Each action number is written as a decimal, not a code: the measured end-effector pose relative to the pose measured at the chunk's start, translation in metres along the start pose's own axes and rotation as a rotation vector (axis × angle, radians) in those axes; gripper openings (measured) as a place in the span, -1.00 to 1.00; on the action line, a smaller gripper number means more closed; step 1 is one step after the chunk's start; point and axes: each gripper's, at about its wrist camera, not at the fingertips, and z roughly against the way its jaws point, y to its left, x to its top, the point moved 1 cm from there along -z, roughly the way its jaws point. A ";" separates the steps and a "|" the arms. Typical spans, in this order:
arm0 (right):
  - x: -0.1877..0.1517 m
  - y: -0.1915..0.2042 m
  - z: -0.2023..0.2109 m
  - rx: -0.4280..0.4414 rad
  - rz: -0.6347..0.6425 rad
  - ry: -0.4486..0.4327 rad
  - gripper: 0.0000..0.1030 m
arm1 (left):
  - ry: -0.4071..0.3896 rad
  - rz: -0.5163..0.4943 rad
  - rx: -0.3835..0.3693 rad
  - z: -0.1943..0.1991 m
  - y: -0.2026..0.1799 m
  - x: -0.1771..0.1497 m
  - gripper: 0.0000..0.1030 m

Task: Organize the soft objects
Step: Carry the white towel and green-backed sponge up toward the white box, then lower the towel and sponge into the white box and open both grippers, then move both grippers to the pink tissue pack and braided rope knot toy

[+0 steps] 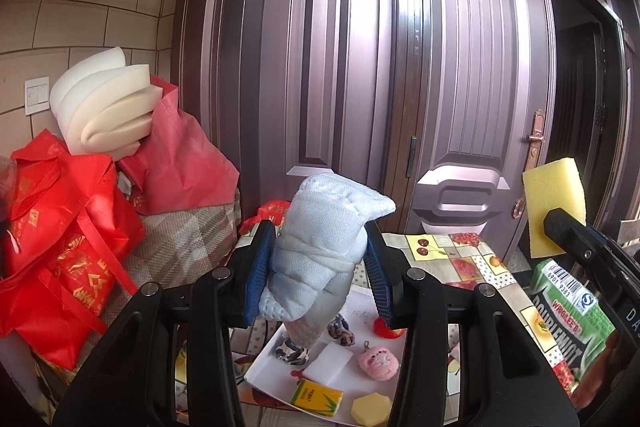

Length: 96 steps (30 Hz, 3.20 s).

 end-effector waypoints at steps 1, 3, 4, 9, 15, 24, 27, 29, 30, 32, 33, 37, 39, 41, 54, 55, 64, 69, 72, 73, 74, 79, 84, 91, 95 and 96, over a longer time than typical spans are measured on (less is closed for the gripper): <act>0.000 0.000 -0.002 0.000 0.000 0.005 -0.50 | -0.002 0.000 0.006 -0.002 -0.001 0.001 -0.15; -0.003 -0.002 -0.007 -0.001 0.002 0.013 -0.50 | 0.001 0.004 0.016 -0.008 -0.001 -0.001 -0.15; -0.007 -0.003 -0.009 0.000 0.002 0.018 -0.50 | 0.009 0.006 0.017 -0.012 -0.002 -0.005 -0.15; -0.027 -0.010 -0.024 -0.008 -0.014 0.056 -0.50 | 0.070 -0.009 0.025 -0.036 -0.004 -0.030 -0.14; -0.019 -0.011 -0.046 -0.044 -0.039 0.083 -0.50 | 0.102 -0.001 0.038 -0.059 0.004 -0.021 -0.15; -0.054 -0.029 -0.113 -0.067 -0.125 0.275 -0.50 | 0.404 0.040 0.020 -0.172 0.012 -0.055 -0.15; -0.074 -0.036 -0.133 -0.060 -0.164 0.374 -0.50 | 0.525 0.031 0.033 -0.201 0.011 -0.087 -0.14; -0.092 -0.045 -0.143 -0.062 -0.200 0.434 -0.50 | 0.591 0.033 0.028 -0.214 0.009 -0.112 -0.15; -0.102 -0.049 -0.148 -0.066 -0.210 0.464 -0.50 | 0.624 0.040 0.015 -0.220 0.008 -0.125 -0.15; -0.124 -0.057 -0.160 -0.068 -0.230 0.521 -0.50 | 0.691 0.036 0.000 -0.231 0.005 -0.153 -0.15; -0.135 -0.060 -0.167 -0.073 -0.235 0.551 -0.50 | 0.713 0.025 -0.004 -0.236 0.003 -0.166 -0.15; -0.172 -0.064 -0.186 -0.104 -0.227 0.657 -0.50 | 0.798 0.059 -0.042 -0.247 0.000 -0.207 -0.14; -0.179 -0.063 -0.190 -0.112 -0.236 0.678 -0.50 | 0.804 0.064 -0.038 -0.247 0.001 -0.209 -0.13; -0.183 -0.060 -0.193 -0.114 -0.242 0.690 -0.50 | 0.787 0.082 -0.036 -0.244 0.003 -0.206 0.01; -0.161 -0.073 -0.153 -0.141 -0.261 0.541 1.00 | 0.581 0.013 0.099 -0.204 0.002 -0.170 1.00; -0.153 -0.074 -0.146 -0.140 -0.254 0.522 1.00 | 0.548 0.012 0.101 -0.196 -0.001 -0.161 1.00; -0.068 -0.086 -0.058 -0.121 -0.117 0.235 1.00 | 0.246 -0.050 0.086 -0.106 -0.046 -0.104 1.00; -0.017 -0.087 -0.002 -0.204 -0.027 0.046 1.00 | 0.120 -0.018 0.036 -0.058 -0.052 -0.061 1.00; 0.010 -0.092 0.032 -0.295 -0.019 -0.047 1.00 | 0.016 -0.026 0.008 -0.029 -0.058 -0.031 1.00; 0.016 -0.096 0.042 -0.322 -0.026 -0.066 1.00 | -0.014 -0.023 -0.012 -0.021 -0.060 -0.023 1.00; 0.021 -0.101 0.054 -0.342 -0.034 -0.087 1.00 | -0.041 -0.018 -0.035 -0.014 -0.061 -0.016 1.00; 0.020 -0.131 0.130 -0.466 -0.091 -0.250 1.00 | -0.159 0.016 -0.130 0.017 -0.066 -0.010 1.00; 0.014 -0.169 0.186 -0.621 -0.146 -0.311 1.00 | -0.099 -0.033 -0.257 -0.013 -0.107 -0.021 0.99; 0.009 -0.212 0.225 -0.708 -0.199 -0.233 1.00 | 0.121 -0.105 -0.422 -0.077 -0.191 -0.080 0.99; 0.004 -0.231 0.249 -0.753 -0.226 -0.219 1.00 | 0.287 -0.159 -0.441 -0.123 -0.223 -0.136 0.99; 0.005 -0.232 0.256 -0.759 -0.227 -0.232 1.00 | 0.307 -0.163 -0.448 -0.128 -0.229 -0.146 0.99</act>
